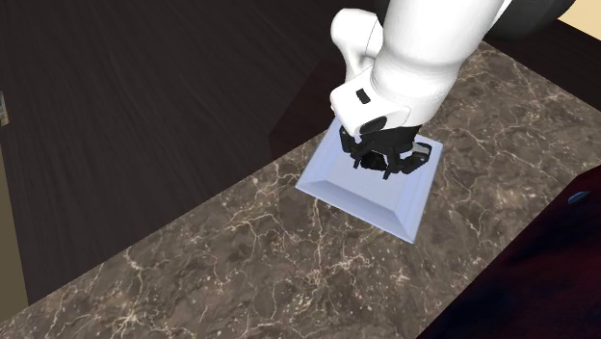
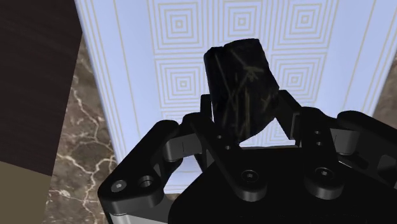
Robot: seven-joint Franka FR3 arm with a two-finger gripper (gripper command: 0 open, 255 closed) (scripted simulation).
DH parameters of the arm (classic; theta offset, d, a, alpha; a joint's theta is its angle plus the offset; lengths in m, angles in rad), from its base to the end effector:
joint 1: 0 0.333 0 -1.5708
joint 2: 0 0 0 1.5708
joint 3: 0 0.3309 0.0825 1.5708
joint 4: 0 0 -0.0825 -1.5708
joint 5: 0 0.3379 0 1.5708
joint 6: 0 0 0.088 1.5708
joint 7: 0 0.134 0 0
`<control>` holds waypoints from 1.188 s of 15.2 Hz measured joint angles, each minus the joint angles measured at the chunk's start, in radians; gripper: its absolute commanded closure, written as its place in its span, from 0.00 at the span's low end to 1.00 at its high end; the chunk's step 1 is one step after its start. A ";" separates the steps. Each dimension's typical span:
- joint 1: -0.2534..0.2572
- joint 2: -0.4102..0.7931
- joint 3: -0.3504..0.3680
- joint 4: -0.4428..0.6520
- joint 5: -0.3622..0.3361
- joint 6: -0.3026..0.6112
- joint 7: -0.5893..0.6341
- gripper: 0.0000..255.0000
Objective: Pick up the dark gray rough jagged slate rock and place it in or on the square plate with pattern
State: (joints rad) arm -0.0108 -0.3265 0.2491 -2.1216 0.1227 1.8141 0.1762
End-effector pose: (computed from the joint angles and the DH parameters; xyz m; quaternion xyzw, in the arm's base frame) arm 0.3954 0.1214 0.5411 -0.9997 -0.0104 -0.0012 0.0207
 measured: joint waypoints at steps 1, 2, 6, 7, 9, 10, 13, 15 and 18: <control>0.000 0.000 0.000 0.000 0.000 0.000 0.000 0.00; 0.000 0.000 0.000 0.000 0.000 0.000 0.000 0.00; 0.000 0.000 0.000 0.000 0.000 0.000 0.000 0.00; 0.000 0.000 0.000 0.000 0.000 0.000 0.000 0.00; -0.001 0.005 -0.001 0.040 -0.002 -0.035 0.003 0.00; -0.003 0.001 -0.005 0.071 -0.003 -0.069 0.002 0.00; -0.004 0.004 -0.008 0.122 -0.006 -0.118 0.003 0.00; -0.005 0.004 -0.009 0.129 -0.006 -0.125 0.003 0.00; -0.005 0.004 -0.009 0.130 -0.006 -0.127 0.003 0.00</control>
